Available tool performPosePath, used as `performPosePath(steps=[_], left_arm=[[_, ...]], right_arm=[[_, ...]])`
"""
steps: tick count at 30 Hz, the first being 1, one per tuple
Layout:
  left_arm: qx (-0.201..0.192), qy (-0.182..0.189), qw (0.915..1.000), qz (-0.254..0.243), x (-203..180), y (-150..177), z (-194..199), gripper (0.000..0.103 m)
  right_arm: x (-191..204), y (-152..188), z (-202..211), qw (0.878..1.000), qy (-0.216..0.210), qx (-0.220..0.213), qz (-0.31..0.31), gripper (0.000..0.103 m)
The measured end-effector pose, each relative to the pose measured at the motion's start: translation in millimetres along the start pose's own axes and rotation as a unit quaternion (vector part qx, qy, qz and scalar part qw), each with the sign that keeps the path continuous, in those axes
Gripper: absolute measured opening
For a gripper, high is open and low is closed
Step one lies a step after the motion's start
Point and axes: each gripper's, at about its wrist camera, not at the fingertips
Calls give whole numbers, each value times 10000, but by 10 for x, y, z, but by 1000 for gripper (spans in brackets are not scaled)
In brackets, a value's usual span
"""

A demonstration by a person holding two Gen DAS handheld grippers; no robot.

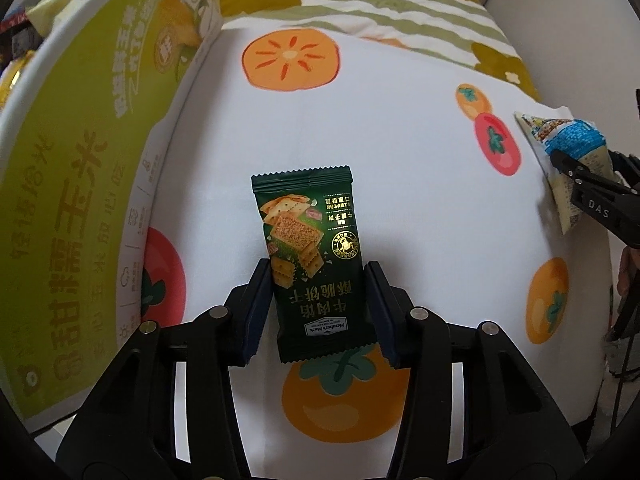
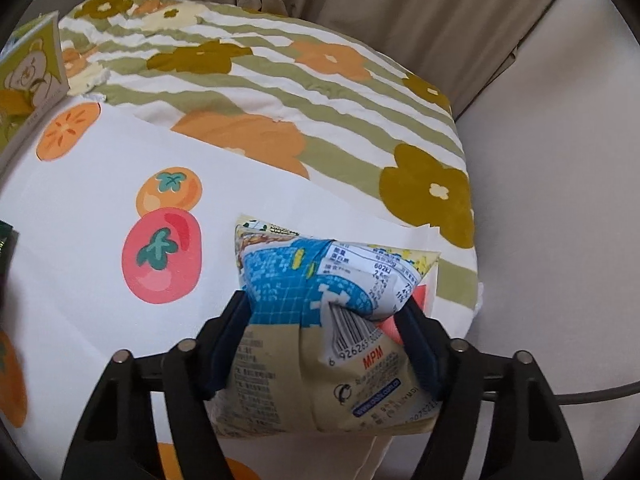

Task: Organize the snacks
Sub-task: 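Grasp the green cracker packet with left tool while right tool grasps blue-white bag, then carry both items into the box and open both tools to release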

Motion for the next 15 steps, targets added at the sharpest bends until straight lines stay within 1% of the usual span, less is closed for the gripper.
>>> performPosePath(steps=[2,7,10,11,15], left_arm=[[-86,31,10000,-40,-26,-3,73,42],[-354,91,9993,-67,-95,39,343,42],[-599,152,9981,-28,-98,85,607,42],[-668,159,9976,-27,-97,81,682,42],[-1123,69,9936,-55,-40,70,1168,42]], right_arm=[[-24,5,29,10000,-33,-11,-56,57],[-91,16,328,9990,-224,-223,-309,56],[-91,6,601,9977,-431,-334,-406,56],[-80,-7,753,9965,-576,-402,-448,56],[44,-61,1207,9922,-956,-681,-409,56]])
Point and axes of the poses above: each gripper's, at about its wrist camera, not at the fingertips, and z roughly against the way its jaws point, x to its left, y to its underside, and after that the axes turned 11 degrees about -z, right-handed
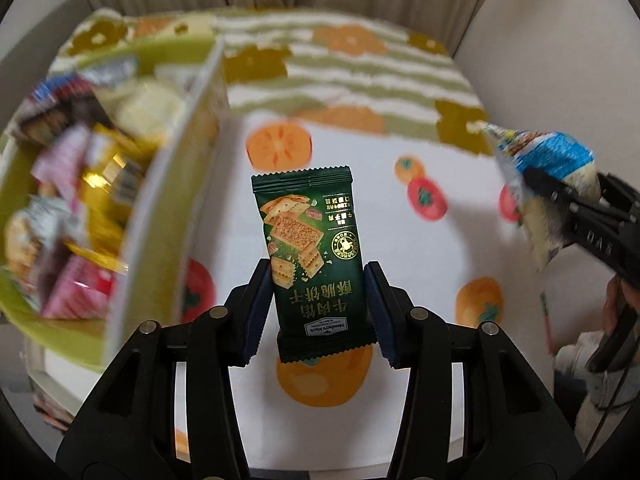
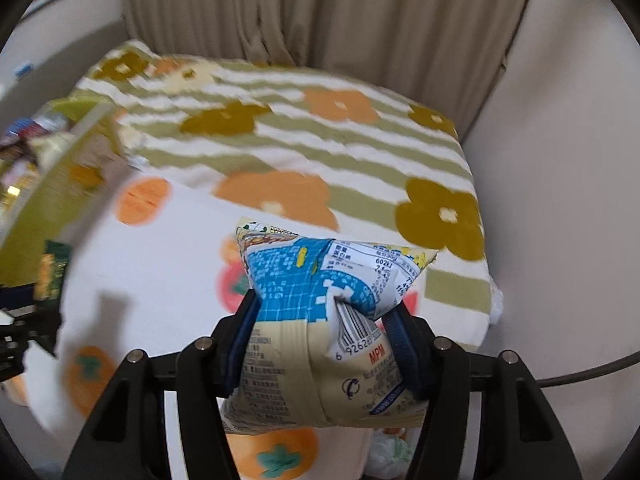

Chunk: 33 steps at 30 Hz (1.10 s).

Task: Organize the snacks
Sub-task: 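Carry both items into the box and open both tools to release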

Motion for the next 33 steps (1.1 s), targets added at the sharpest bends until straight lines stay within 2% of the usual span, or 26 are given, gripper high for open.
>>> performPosePath(steps=[7,13,16,22,27,28,30,31,33], left_arm=[[-647,-277,9975,48,416,-219,704,42],[-890,-373,9953,113,1060,-234,973,42],[-855,-398,9955,56,1397,-184,998,42],[-507,-357,9979,-181,2154,-64,914,43],[-393,-182,9980,-464,2508,18,737,43],[-376,-118,9979,-506,2546,30,699,46],[-235,-60,9980,-591,2607,45,614,79],[-190,-100,9978,-632,2644,54,589,100],[-308,-63,9969,-717,2707,87,627,102]], right_arm=[[514,-224,599,9958,-817,-402,14,56],[1128,-378,913,9896,-1285,-643,19,56],[1481,-433,966,9877,-1410,-670,-32,56],[2178,-496,937,9875,-1439,-577,-283,56],[2653,-475,830,9880,-1409,-374,-516,56],[2722,-460,818,9880,-1395,-331,-568,56],[2856,-425,778,9895,-1264,-248,-659,56],[2901,-412,761,9902,-1191,-216,-704,56],[2972,-390,751,9904,-1136,-140,-779,56]])
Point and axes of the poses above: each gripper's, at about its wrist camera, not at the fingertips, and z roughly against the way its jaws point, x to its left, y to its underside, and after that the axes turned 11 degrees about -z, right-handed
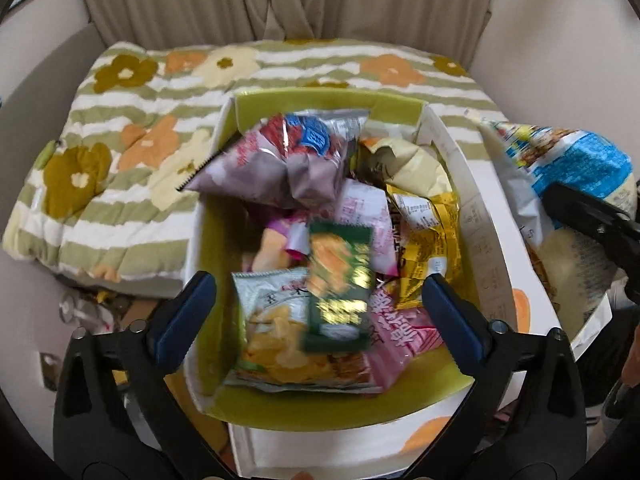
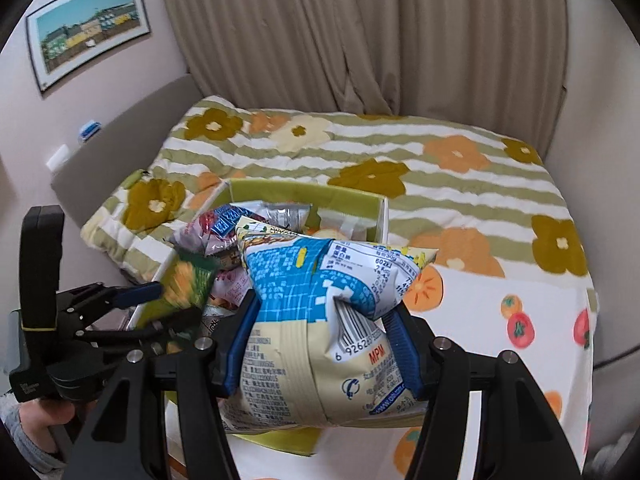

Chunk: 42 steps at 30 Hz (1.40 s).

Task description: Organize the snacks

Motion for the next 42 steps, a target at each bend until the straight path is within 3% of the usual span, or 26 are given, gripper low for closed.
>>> performPosePath(steps=[8,15,20,21,24,33,42], left_arm=[[-107,242,9996,-133,148,182,160,102],[-238,47,9996,-143,335,270,284,102],[-327,-83,9993,167,519,376,436,102],[-323,-120,9991,228,536,401,464,102],[-314,-213,9987,343,521,472,537,102],[-439,-464,9970,433,130,600,819,102],[-961,-622,9934,14,-789,612,1429,102]], right_arm=[[194,128,-71,9996,105,28,-253,56],[433,144,-224,9993,184,168,-289,57],[594,143,-333,9995,106,278,-127,59],[618,143,-355,9995,70,287,-107,64],[640,149,-341,9998,-16,173,-77,103],[491,319,30,9997,-77,-191,113,103],[-26,532,982,9958,117,-904,62,103]])
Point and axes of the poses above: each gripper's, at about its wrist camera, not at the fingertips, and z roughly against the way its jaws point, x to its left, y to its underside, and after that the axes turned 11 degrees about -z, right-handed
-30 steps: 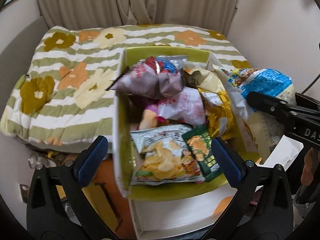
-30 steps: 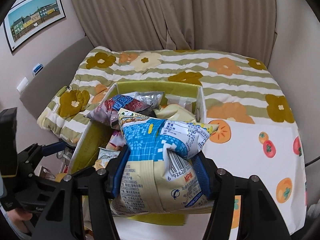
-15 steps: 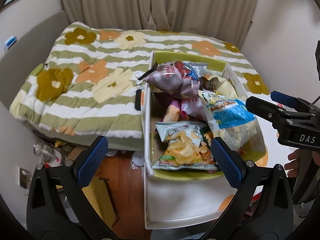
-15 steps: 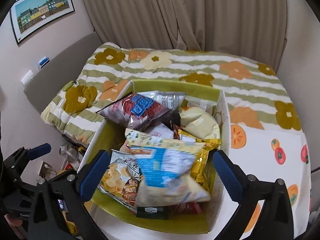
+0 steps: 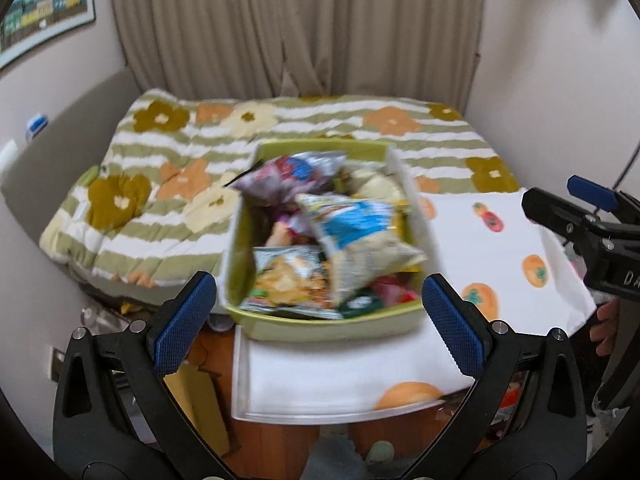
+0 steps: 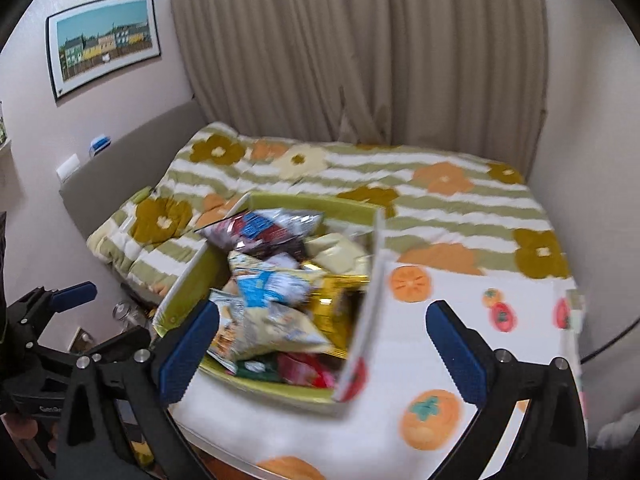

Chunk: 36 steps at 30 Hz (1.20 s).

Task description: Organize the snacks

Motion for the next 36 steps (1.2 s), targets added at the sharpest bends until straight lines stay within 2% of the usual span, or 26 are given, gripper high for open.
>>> performPosePath(steps=[5,9,14,19,36], left_arm=[[-304,30,9995,47,-440,-9,322,102],[-509,-29,9987,79,-691,-1,521,103],[-666,-178,9976,-35,-929,23,666,103],[-745,-142,9971,-31,-1034,51,733,103],[-908,-130,9957,-131,-1222,-9,804,103]], right_arm=[[-427,115,575,9979,506,-392,-127,103],[-664,226,831,9949,888,-470,-71,103],[-914,364,1111,9925,1020,-641,-217,103],[-1057,445,1268,9909,1102,-710,-303,103],[-1220,475,1393,9891,1144,-789,-485,103]])
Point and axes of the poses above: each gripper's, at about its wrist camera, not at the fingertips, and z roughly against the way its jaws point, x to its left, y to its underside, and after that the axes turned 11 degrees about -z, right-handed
